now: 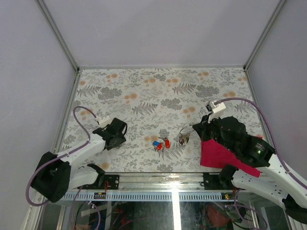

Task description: Put the keys on the keyring

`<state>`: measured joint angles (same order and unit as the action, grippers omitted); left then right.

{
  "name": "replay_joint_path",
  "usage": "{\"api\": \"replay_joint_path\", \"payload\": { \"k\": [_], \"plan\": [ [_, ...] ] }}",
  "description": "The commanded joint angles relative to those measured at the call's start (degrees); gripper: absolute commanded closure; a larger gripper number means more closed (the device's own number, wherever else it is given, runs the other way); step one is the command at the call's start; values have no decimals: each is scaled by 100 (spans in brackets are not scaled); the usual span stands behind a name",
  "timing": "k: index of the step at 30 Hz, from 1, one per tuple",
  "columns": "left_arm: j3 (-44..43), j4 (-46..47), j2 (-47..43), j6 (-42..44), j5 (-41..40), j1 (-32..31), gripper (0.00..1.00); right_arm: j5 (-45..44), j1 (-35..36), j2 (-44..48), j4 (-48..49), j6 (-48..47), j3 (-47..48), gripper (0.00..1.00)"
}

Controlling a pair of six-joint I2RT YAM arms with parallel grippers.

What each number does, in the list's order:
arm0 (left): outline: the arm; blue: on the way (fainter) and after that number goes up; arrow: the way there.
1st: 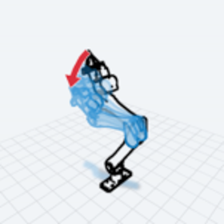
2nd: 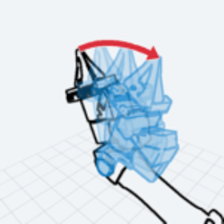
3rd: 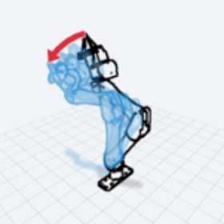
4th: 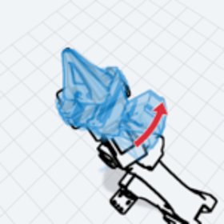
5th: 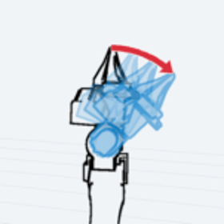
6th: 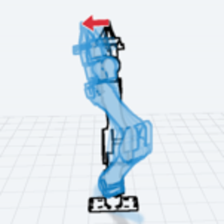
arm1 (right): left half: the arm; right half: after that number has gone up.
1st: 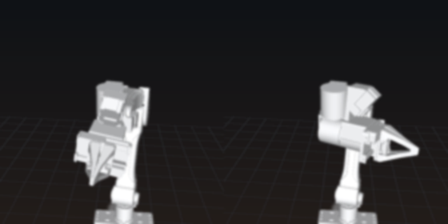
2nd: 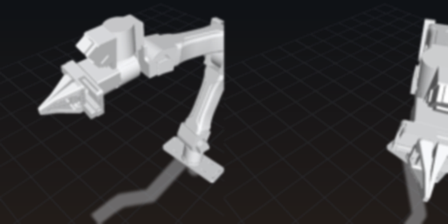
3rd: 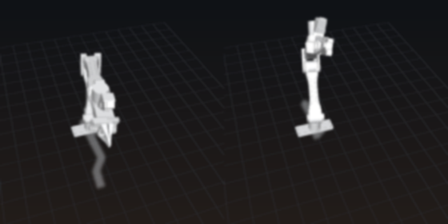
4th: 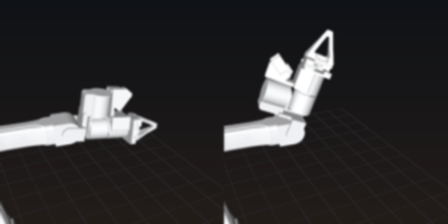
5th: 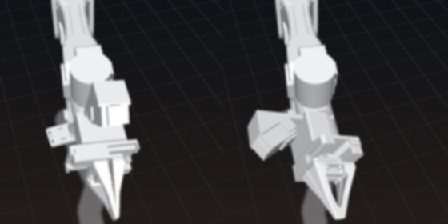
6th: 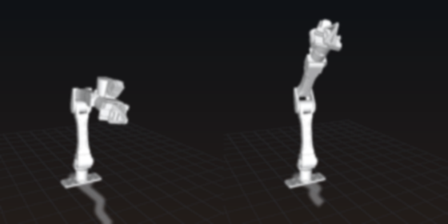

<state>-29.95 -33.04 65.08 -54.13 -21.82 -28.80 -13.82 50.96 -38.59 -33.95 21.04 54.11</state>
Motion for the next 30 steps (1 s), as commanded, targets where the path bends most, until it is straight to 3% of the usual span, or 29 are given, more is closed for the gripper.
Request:
{"api": "replay_joint_path", "payload": {
  "k": [1, 7, 13, 17, 20, 26, 30],
  "plan": [
    [2, 417, 344, 112, -55, 58, 45, 40, 17, 60, 399, -47, 88, 100],
    [28, 592, 470, 283, 20, 58, 53, 2, 13, 64, 395, -73, 109, 100],
    [117, 790, 360, 392, 314, -46, 73, 4, 19, 77, 389, -57, 80, 100],
    [127, 986, 460, 150, 451, -591, 77, -42, 18, 97, 341, -48, 103, 100],
    [-91, 1221, 789, -208, 485, -1350, 78, -42, 18, 88, 331, -30, 109, 100],
    [-1211, 1411, 1894, -386, 175, -2805, 75, -42, 14, 44, 224, -83, 190, 100],
    [-1855, 1188, 2070, -141, -397, -3190, 54, -118, 19, 68, 107, -164, 271, 100]
  ]
}}
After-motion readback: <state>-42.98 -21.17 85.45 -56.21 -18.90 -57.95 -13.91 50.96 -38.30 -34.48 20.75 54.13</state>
